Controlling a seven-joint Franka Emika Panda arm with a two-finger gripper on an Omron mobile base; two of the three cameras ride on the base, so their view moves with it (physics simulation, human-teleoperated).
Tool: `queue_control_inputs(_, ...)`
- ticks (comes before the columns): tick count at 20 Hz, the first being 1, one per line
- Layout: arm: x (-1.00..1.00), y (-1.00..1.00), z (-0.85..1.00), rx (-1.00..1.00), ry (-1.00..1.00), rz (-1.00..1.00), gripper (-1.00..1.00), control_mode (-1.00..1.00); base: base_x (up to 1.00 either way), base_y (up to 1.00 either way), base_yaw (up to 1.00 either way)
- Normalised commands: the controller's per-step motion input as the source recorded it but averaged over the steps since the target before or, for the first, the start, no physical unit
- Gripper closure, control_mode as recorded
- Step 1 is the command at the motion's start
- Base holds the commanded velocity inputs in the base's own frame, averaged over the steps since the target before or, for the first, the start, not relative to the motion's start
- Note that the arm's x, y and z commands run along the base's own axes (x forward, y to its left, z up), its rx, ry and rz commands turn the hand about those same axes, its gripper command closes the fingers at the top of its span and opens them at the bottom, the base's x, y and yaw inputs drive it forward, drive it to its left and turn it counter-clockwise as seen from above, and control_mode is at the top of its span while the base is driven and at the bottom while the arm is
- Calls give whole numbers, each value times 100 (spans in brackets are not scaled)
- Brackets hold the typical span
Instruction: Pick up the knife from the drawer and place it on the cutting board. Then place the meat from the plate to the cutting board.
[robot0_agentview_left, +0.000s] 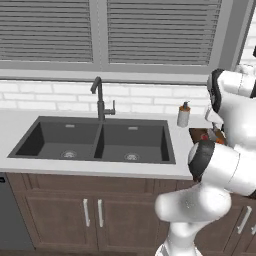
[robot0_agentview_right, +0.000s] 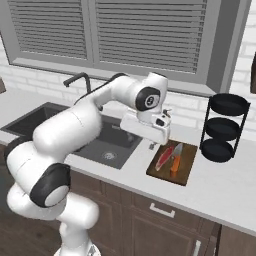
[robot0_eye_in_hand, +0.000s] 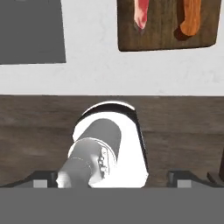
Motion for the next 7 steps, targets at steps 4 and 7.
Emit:
queue_control_inputs(4,-86,64,53,-9,-17,0,-100,-100,0,0,0)
queue_control_inputs(7,-86,63,55,-10,-22,0,-100,-100,0,0,0)
